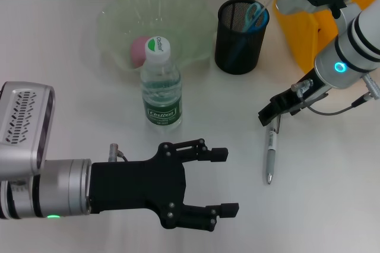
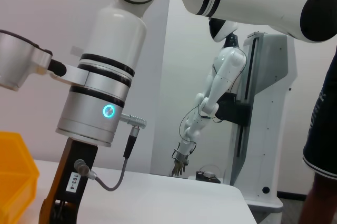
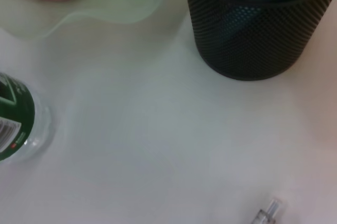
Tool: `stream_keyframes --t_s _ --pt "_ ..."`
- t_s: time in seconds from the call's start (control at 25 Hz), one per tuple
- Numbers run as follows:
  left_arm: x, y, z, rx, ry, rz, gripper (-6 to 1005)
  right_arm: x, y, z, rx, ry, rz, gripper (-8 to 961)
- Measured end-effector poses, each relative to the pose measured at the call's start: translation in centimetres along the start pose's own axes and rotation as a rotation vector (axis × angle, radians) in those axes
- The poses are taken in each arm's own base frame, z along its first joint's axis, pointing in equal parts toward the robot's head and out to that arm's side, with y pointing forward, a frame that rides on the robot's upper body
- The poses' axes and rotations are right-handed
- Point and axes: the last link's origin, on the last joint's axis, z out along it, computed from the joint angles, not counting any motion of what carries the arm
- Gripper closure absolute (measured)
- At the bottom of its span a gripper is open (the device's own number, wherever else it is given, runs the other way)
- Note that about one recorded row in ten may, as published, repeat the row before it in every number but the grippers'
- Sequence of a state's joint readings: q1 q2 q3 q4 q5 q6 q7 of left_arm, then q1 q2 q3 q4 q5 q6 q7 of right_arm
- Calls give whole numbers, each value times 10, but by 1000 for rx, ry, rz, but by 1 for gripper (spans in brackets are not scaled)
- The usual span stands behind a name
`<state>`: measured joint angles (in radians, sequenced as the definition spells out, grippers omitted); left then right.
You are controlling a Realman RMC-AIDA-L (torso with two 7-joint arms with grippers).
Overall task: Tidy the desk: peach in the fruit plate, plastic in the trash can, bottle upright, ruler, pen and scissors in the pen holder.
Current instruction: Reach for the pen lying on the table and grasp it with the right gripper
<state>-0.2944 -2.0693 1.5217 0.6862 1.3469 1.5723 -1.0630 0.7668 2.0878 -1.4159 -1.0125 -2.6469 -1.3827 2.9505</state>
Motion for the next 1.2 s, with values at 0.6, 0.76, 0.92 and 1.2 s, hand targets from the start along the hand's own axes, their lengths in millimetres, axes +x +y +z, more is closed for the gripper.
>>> stream_keyframes --t_s 0.6,0.76,0.92,1.2 --pt "-4 1 -1 3 -2 -7 158 1 -1 4 -3 13 9 458" --pt "-4 1 -1 2 -2 -7 158 1 -1 6 -3 15 12 500" --pt "-4 1 -1 2 -2 -7 157 1 -1 10 -2 25 15 503" --pt "-4 1 -1 3 -2 -8 157 1 -1 10 -3 26 9 519"
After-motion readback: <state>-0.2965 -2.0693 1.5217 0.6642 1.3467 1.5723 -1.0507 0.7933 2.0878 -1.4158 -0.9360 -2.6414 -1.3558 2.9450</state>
